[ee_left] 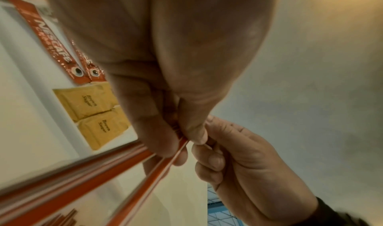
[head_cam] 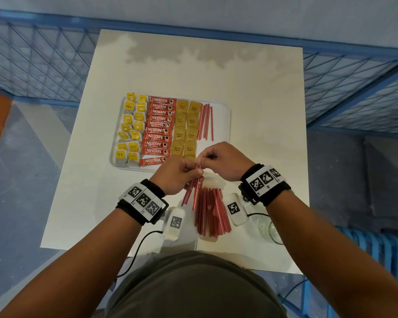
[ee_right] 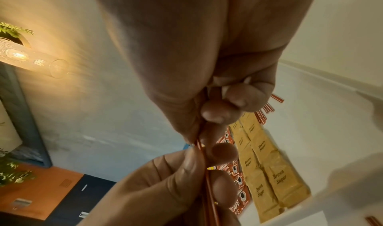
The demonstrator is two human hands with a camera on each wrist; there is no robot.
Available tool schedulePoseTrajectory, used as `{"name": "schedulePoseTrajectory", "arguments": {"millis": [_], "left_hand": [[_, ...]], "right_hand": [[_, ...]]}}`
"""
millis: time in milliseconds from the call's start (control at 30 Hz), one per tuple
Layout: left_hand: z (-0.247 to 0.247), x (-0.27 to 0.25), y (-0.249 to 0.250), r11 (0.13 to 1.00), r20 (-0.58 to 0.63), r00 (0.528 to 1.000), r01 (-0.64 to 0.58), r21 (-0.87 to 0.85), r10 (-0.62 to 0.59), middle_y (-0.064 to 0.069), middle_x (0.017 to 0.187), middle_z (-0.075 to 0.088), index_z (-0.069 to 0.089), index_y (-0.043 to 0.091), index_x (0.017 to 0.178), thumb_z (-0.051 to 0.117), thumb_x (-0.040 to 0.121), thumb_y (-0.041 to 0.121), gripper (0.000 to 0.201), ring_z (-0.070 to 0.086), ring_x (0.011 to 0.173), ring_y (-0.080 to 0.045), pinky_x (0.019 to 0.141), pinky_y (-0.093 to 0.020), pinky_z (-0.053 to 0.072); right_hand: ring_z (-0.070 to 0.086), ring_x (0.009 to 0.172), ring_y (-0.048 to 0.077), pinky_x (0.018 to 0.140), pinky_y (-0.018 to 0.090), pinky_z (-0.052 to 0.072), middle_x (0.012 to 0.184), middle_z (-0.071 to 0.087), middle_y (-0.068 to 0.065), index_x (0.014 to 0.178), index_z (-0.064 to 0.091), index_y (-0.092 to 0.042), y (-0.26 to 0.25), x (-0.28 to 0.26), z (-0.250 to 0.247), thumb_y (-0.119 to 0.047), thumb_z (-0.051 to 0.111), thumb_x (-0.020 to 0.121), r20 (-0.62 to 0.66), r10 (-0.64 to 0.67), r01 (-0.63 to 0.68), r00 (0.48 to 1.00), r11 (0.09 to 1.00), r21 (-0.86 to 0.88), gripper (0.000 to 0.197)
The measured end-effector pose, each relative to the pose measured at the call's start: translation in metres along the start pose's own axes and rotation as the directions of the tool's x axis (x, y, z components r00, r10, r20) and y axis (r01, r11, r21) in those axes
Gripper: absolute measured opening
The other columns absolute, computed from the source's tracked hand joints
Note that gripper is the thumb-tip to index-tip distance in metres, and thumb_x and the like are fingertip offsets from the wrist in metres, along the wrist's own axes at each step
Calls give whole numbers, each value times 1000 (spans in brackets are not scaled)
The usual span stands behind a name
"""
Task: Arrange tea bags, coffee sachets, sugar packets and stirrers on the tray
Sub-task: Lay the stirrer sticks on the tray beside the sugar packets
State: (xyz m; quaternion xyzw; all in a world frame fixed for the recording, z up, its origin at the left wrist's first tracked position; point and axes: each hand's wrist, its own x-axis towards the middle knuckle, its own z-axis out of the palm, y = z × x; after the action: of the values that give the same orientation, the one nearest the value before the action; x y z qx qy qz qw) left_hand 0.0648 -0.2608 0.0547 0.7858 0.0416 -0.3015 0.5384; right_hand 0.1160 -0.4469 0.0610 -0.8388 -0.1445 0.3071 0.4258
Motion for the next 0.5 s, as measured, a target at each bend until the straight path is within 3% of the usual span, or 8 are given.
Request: {"name": "schedulePoseTrajectory", "arguments": {"millis": [100,200,300,500], "left_hand": [[3,-5,-2,1000,28,1000,7,15,-8,-9,82,77,73,7,100,71,93,15,12,73,75,-37,60,-43,61],[8,-8,-6,1000,37,999,19,18,-19,-7,83,76,68,7,104,65,96,10,9,74,73,-31,52,-33,55],[14,-8,-7,999,43,998,36,27,-38,-4,84,73,64,11,110,52,102,8,15,73,74,-26,49,-25,49],[17,-1,-3,974,51,997,63,-216,-54,-8,86,69,60,3,117,45,106,6,19,69,72,-21,49,-22,45]], "right_hand": [[56,57,-4,62,17,45,84,74,-7,89,77,-8,2,-2,-2,-24,64,98,-86,41,-36,995,997,63,22],[54,55,2,57,15,44,76,70,-17,81,75,-11,6,-3,-8,-28,64,98,-159,81,-68,984,994,86,26],[55,54,1,59,17,45,85,74,-14,78,74,-13,8,-3,-10,-27,65,97,-190,103,-82,976,990,119,25],[51,52,4,61,24,45,55,61,-20,84,75,-11,9,-4,-5,-33,68,96,-208,159,-105,965,963,250,26]]}}
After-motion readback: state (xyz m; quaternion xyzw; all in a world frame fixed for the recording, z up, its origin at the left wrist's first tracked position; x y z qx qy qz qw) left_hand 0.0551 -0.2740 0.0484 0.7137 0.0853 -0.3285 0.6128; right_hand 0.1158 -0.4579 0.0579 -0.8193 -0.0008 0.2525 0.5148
